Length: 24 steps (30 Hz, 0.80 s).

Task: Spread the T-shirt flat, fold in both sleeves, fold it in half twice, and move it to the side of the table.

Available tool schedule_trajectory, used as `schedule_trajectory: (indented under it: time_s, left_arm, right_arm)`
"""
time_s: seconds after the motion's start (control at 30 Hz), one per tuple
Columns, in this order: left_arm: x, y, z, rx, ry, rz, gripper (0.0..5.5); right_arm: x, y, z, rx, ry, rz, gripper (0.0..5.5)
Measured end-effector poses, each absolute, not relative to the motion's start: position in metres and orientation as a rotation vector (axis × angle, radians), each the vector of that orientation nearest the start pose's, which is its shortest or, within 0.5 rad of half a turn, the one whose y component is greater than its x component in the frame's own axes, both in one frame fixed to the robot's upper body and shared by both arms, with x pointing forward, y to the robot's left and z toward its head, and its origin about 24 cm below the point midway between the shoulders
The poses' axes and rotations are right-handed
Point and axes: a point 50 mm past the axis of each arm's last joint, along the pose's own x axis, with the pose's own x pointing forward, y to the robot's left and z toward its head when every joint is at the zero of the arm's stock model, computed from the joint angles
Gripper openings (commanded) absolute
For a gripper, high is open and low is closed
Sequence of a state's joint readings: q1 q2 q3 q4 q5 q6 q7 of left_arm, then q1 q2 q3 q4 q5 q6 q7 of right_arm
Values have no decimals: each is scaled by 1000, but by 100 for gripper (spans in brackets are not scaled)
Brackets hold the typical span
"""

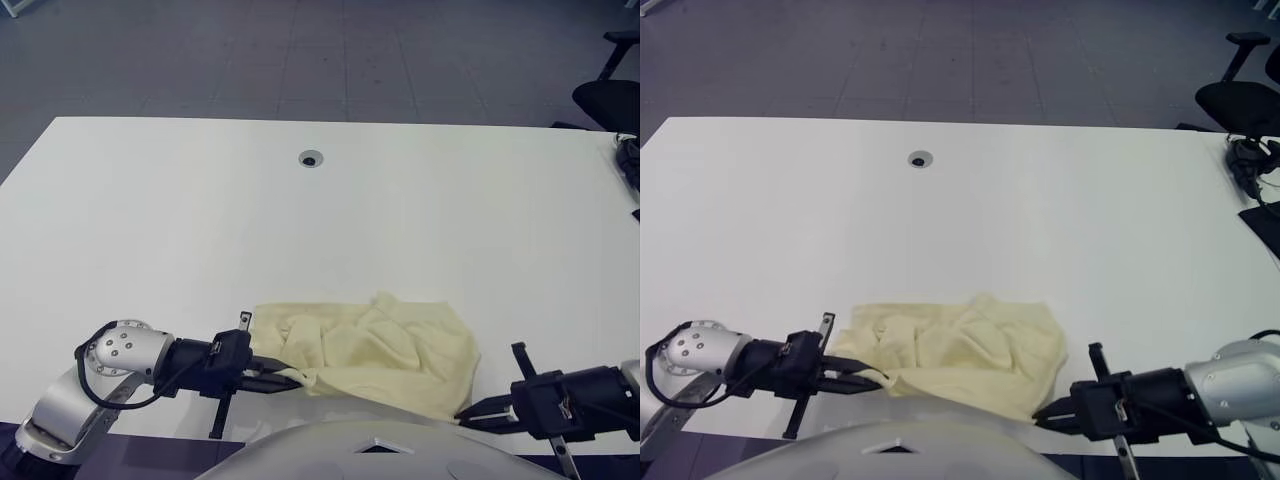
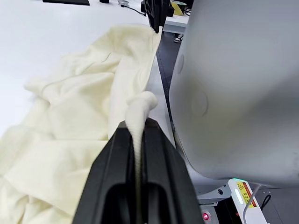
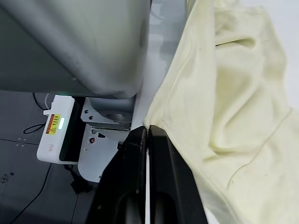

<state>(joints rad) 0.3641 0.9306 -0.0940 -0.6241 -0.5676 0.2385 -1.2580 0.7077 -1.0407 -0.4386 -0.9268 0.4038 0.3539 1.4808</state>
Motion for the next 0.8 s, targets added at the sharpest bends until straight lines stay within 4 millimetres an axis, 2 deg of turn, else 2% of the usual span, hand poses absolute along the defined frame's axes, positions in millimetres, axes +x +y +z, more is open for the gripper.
schedule_trajectory:
  time_s: [0.07, 0.23, 0.27, 0.43, 0.63, 0.8]
  left_arm:
    - [119, 172, 90, 175, 435, -1683, 0]
    - [110, 174, 54, 342, 608, -1669, 0]
    - [110, 173, 51, 354, 610, -1665, 0]
    - [112, 161, 44, 419, 551, -1712, 0]
    - [126, 151, 42, 507, 433, -1756, 0]
    - [152, 145, 41, 634, 310, -1717, 0]
  right_arm:
    - [91, -201, 138, -572, 662, 1671, 3]
    - [112, -198, 111, -638, 758, 1639, 3]
    - [115, -197, 106, -642, 779, 1636, 3]
    - [136, -190, 79, -664, 874, 1638, 3]
    - [150, -179, 74, -650, 890, 1686, 3]
    - [168, -163, 65, -611, 806, 1719, 3]
